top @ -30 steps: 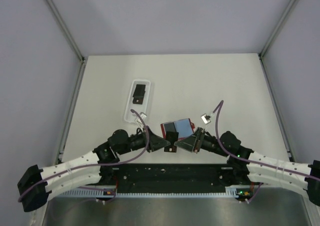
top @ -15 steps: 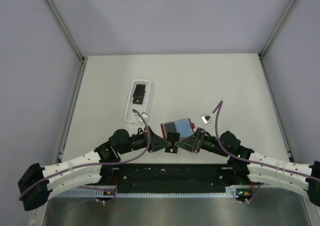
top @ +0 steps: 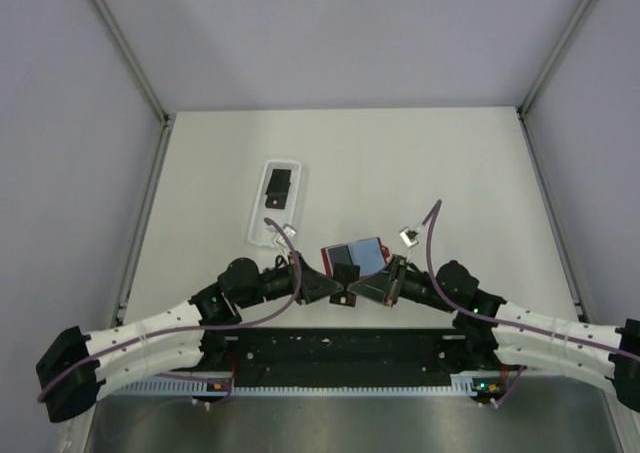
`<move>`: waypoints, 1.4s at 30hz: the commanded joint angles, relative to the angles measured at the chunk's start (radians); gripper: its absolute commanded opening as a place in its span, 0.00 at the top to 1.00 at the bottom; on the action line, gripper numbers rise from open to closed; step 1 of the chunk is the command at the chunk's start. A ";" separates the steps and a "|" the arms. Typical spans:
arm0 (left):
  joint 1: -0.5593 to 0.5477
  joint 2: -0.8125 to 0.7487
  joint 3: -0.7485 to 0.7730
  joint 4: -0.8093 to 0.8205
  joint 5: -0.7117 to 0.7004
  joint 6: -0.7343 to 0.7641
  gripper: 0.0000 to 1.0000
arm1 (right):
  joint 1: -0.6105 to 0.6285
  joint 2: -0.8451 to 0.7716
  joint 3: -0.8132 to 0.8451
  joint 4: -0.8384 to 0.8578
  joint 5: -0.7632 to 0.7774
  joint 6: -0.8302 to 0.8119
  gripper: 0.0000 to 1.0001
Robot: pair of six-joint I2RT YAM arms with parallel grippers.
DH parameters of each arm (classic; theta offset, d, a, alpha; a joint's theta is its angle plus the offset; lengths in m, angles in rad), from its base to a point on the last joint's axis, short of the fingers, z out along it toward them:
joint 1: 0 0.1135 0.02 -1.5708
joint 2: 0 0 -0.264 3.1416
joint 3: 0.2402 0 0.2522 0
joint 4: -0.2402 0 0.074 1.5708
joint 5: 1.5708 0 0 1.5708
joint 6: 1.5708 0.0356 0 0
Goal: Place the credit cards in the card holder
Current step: Pick up the credit card at the corner of the board, then turn over the card slot in the card holder.
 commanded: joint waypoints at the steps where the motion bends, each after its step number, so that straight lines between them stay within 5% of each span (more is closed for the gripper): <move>1: 0.006 -0.015 0.030 0.012 -0.015 0.024 0.67 | -0.007 -0.054 0.086 -0.137 0.081 -0.066 1.00; 6: 0.061 -0.071 0.053 -0.120 -0.075 0.070 0.34 | -0.068 -0.105 0.231 -0.583 0.230 -0.167 1.00; 12: 0.126 -0.069 0.134 -0.325 -0.226 0.142 0.02 | -0.266 -0.024 0.333 -0.737 0.085 -0.299 1.00; 17: 0.161 0.014 0.248 -0.502 -0.375 0.203 0.02 | -0.308 0.131 0.492 -0.913 0.150 -0.449 1.00; 21: 0.166 0.087 0.317 -0.529 -0.397 0.298 0.26 | -0.321 0.287 0.652 -1.096 0.247 -0.549 1.00; 27: 0.166 0.208 0.355 -0.511 -0.379 0.366 1.00 | -0.375 0.456 0.752 -1.155 0.192 -0.596 1.00; 42: 0.163 0.580 0.370 -0.250 -0.193 0.352 1.00 | -0.437 0.513 0.611 -0.902 -0.064 -0.672 1.00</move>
